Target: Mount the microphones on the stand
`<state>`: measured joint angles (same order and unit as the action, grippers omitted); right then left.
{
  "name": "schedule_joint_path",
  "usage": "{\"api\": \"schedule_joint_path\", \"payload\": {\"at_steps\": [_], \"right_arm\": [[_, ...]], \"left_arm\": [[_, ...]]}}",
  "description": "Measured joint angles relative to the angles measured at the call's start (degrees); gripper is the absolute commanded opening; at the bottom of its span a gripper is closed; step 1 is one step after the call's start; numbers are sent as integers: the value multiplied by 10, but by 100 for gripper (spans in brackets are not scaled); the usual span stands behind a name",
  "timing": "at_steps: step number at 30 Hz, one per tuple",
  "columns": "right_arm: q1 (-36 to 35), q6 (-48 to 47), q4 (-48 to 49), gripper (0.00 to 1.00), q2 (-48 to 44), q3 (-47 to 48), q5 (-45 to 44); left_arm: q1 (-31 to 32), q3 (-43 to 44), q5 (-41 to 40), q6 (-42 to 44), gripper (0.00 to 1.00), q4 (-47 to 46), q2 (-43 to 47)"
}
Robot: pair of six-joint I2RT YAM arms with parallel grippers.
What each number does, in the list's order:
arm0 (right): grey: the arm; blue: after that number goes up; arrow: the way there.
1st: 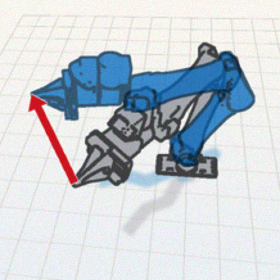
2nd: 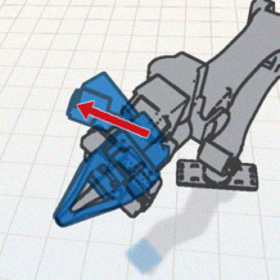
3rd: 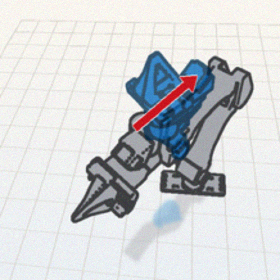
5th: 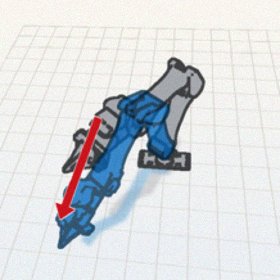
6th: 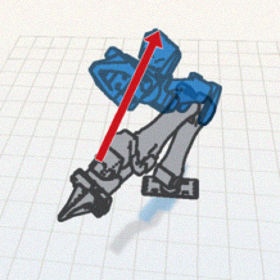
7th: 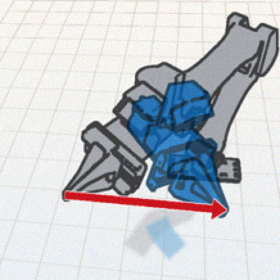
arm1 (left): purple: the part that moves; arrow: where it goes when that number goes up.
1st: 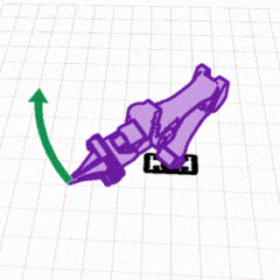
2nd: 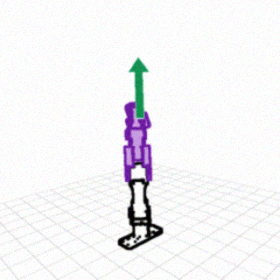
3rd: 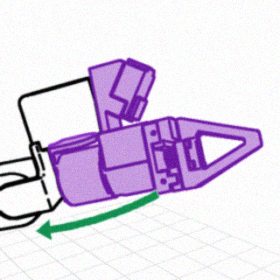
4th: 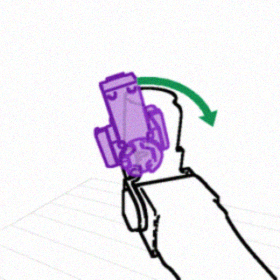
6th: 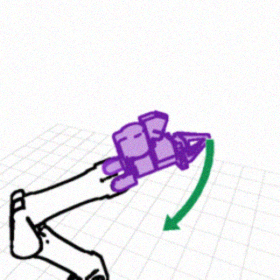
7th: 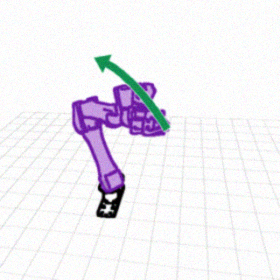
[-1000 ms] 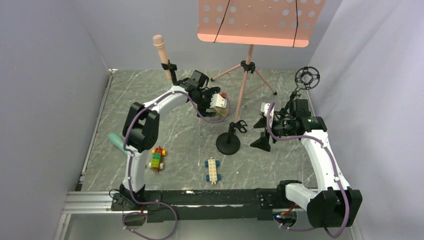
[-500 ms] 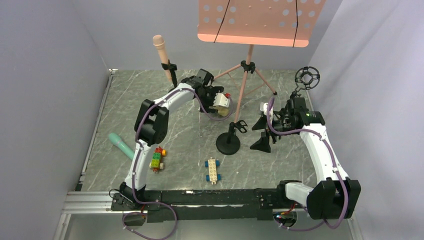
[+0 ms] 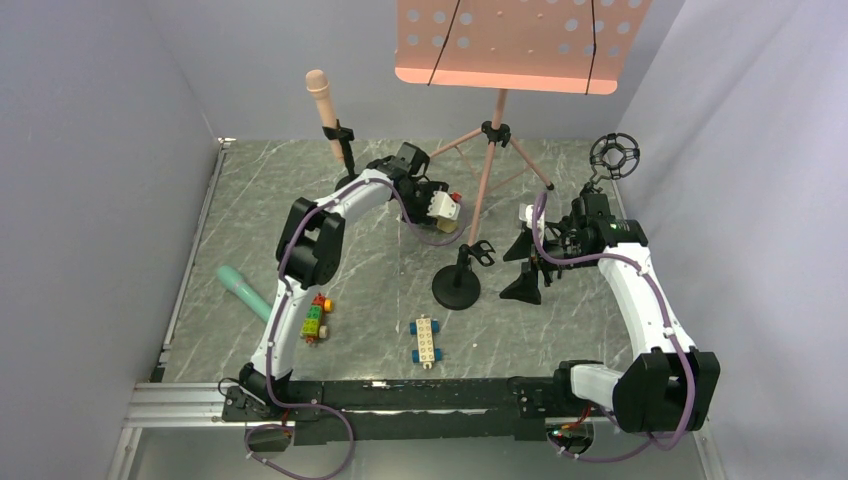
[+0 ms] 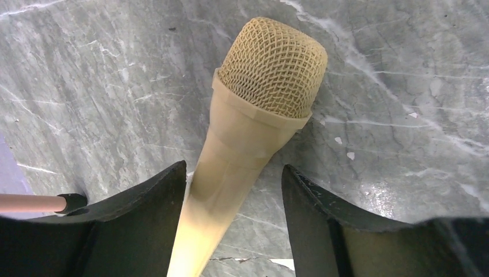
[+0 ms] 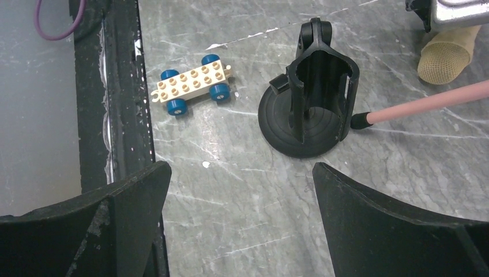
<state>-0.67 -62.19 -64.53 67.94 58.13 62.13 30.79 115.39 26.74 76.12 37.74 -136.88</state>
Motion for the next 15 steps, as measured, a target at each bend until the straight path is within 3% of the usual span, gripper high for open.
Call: {"api": "schedule_joint_path", "payload": {"at_steps": [3, 5, 6, 15], "right_arm": [[0, 0, 0, 100, 0, 0, 0], [0, 0, 0, 100, 0, 0, 0], [0, -1, -1, 100, 0, 0, 0], [0, 0, 1, 100, -7, 0, 1]], "left_arm": [[0, 0, 0, 0, 49, 0, 0], [0, -1, -1, 0, 24, -3, 0], [0, -7, -1, 7, 17, -11, 1], [8, -150, -13, -39, 10, -98, 81]]}}
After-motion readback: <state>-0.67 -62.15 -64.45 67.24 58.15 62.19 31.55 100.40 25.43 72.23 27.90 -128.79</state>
